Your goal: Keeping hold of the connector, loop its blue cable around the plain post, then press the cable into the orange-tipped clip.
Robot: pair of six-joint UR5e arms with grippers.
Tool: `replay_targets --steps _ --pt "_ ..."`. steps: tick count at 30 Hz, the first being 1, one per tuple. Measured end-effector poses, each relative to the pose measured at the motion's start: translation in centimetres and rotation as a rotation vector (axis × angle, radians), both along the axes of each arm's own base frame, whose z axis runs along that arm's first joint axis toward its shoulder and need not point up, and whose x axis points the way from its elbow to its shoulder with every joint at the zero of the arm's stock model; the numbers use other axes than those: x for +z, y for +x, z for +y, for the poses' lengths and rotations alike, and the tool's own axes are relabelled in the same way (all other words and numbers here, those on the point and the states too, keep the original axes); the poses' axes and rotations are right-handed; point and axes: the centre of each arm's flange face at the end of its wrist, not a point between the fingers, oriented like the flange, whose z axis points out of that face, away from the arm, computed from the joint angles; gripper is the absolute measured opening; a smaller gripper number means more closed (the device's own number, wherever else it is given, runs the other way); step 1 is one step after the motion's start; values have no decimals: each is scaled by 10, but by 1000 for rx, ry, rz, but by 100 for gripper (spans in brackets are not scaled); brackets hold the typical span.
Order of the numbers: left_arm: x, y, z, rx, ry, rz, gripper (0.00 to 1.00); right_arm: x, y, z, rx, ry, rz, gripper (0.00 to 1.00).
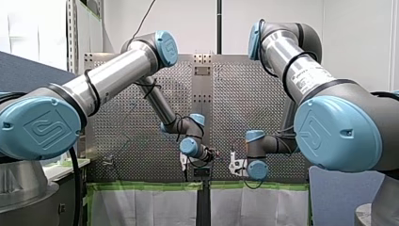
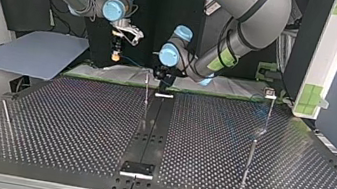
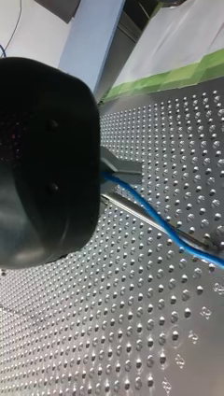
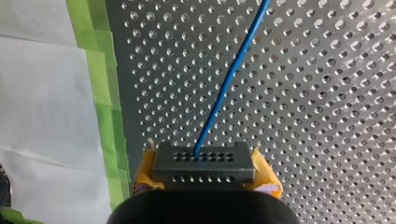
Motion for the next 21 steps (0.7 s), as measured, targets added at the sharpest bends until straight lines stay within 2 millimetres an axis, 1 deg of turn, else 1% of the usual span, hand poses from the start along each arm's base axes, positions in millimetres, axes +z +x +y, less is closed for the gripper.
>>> replay_targets --steps 8,21 --pt "-1 2 2 6 -3 3 0 -2 -4 -3 -6 2 6 0" --pt "0 2 2 4 -3 2 0 -6 -6 -5 2 3 7 0"
